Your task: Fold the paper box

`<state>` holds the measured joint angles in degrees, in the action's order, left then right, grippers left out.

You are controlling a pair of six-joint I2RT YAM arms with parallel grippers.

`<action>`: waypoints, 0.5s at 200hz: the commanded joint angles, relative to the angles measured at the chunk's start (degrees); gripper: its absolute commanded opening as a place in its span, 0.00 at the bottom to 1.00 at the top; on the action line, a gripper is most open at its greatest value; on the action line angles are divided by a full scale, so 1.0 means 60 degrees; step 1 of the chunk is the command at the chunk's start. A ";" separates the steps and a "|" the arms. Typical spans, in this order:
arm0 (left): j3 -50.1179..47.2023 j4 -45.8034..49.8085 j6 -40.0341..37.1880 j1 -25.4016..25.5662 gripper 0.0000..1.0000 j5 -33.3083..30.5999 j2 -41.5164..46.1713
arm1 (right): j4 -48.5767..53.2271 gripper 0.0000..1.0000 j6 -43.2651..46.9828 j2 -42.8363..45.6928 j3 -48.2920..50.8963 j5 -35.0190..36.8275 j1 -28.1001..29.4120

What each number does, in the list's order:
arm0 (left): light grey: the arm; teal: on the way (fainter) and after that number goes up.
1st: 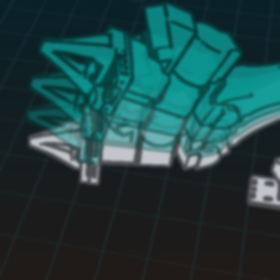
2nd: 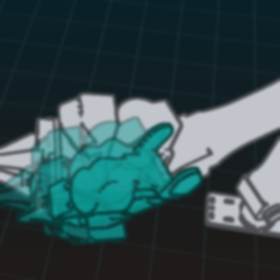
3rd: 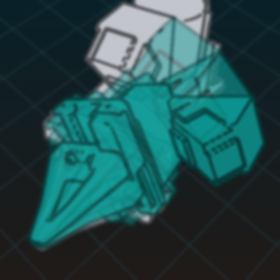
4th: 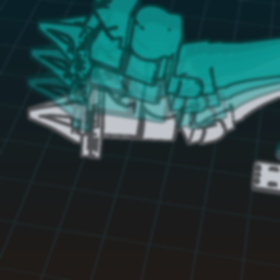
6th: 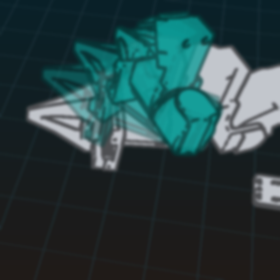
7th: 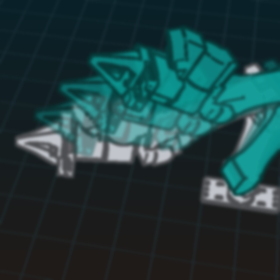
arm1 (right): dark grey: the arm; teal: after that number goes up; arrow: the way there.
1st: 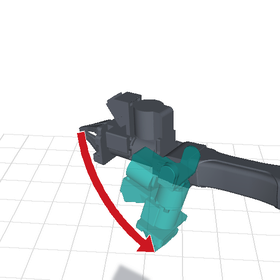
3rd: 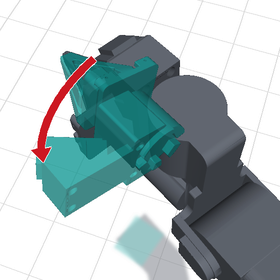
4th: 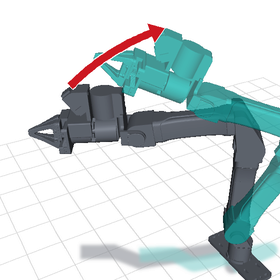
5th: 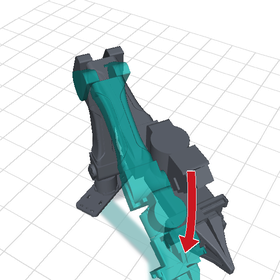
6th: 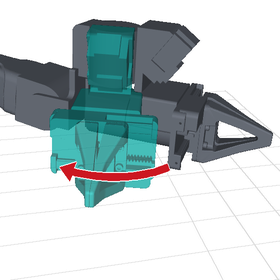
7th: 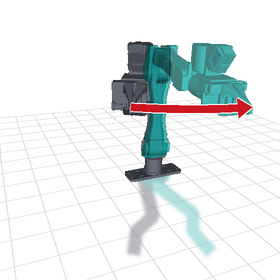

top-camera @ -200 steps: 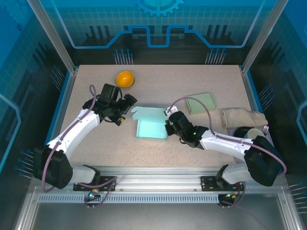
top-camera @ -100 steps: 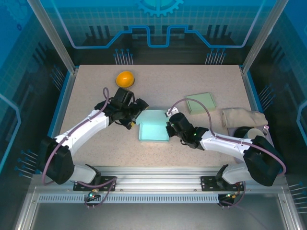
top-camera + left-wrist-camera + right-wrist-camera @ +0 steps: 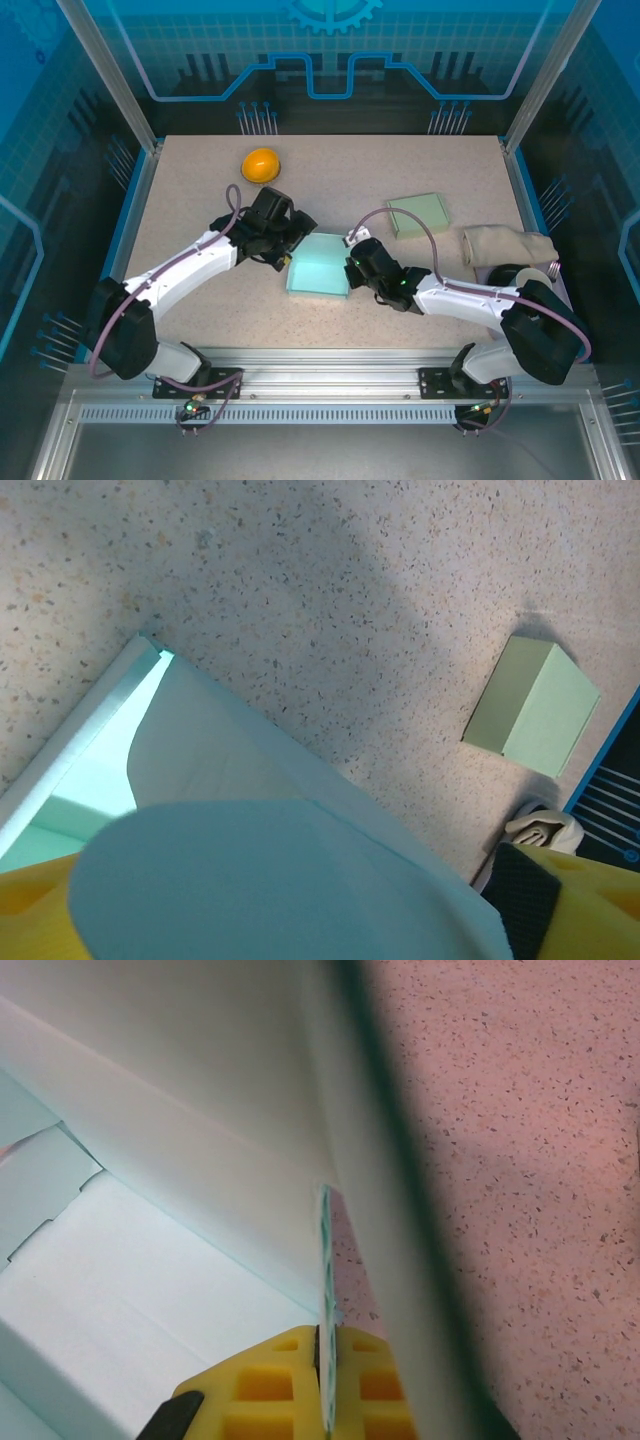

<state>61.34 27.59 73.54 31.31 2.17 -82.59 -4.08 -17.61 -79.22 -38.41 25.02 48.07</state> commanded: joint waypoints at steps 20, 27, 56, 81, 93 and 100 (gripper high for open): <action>0.0024 -0.0204 -0.0287 0.0361 0.82 -0.0177 -0.0326 | -0.0650 0.00 0.0049 -0.0054 0.0199 -0.0141 0.0184; -0.0027 -0.0169 -0.0314 0.0430 0.82 -0.0216 -0.0342 | -0.0683 0.00 0.0024 -0.0027 0.0276 -0.0148 0.0197; -0.0565 -0.0244 -0.0263 0.0654 0.80 -0.0275 -0.0283 | -0.0625 0.00 -0.0340 0.0026 0.0422 -0.0195 0.0205; -0.1080 -0.0307 -0.0217 0.0732 0.80 -0.0361 -0.0107 | -0.0274 0.02 -0.1107 0.0186 0.0426 -0.0244 0.0278; -0.1251 -0.0266 -0.0250 0.0744 0.79 -0.0449 -0.0022 | 0.0001 0.04 -0.1622 0.0273 0.0380 -0.0192 0.0306; -0.1333 -0.0217 -0.0281 0.0755 0.78 -0.0525 0.0045 | 0.0132 0.08 -0.1942 0.0284 0.0365 -0.0185 0.0297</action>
<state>56.99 22.92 73.21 34.59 0.12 -82.81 -5.78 -21.71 -78.91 -36.49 25.28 48.64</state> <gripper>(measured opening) 0.788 0.053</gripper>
